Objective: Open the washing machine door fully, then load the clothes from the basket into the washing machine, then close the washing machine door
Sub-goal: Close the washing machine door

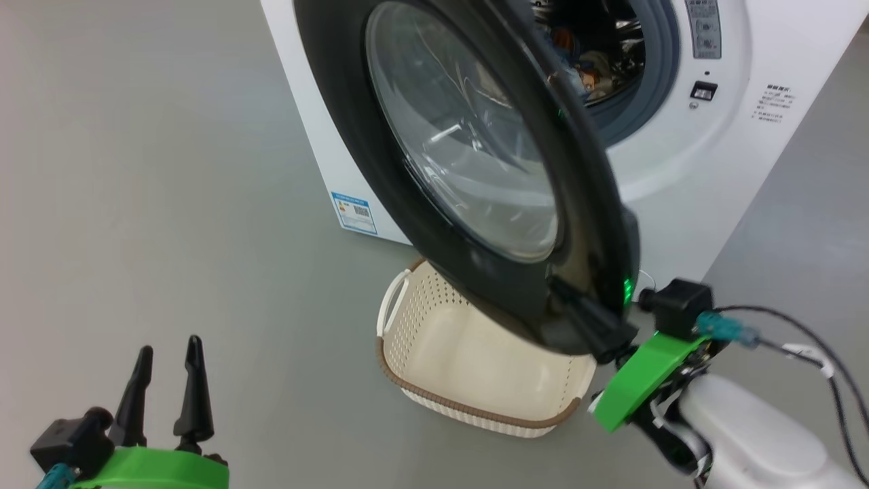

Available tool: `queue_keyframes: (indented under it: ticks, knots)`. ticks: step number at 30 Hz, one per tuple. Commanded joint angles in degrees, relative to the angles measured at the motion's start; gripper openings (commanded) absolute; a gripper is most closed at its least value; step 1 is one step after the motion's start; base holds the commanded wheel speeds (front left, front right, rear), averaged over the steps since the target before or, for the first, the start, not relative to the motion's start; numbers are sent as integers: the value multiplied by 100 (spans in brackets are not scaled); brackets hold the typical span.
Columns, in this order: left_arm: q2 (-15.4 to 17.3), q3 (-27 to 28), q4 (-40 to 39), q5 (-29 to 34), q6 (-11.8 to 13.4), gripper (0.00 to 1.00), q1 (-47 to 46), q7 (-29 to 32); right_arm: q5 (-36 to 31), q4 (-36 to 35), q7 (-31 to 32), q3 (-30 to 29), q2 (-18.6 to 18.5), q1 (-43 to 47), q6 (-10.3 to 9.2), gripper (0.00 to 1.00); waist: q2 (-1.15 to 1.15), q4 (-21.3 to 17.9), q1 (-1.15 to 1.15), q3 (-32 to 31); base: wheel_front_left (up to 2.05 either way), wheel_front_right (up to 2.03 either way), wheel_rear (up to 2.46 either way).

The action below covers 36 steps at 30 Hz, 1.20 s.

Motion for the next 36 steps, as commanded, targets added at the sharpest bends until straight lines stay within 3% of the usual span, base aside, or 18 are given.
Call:
queue_keyframes:
  ticks: [1,16,36]
  knots:
    - [117,188,-180,-32,4,100,-263,-37,-32,-59,-29,-143,-102,-192,7,0,0,-41,0,120,0,0,0]
    - [82,70,-337,-96,4,100,-748,-37,146,224,-29,-1115,-595,-1123,7,0,0,-119,0,1112,0,0,0]
    - [17,-9,-459,-129,3,100,-1313,-37,498,590,-29,-1220,-1158,-2836,7,0,0,53,0,2113,0,0,0]
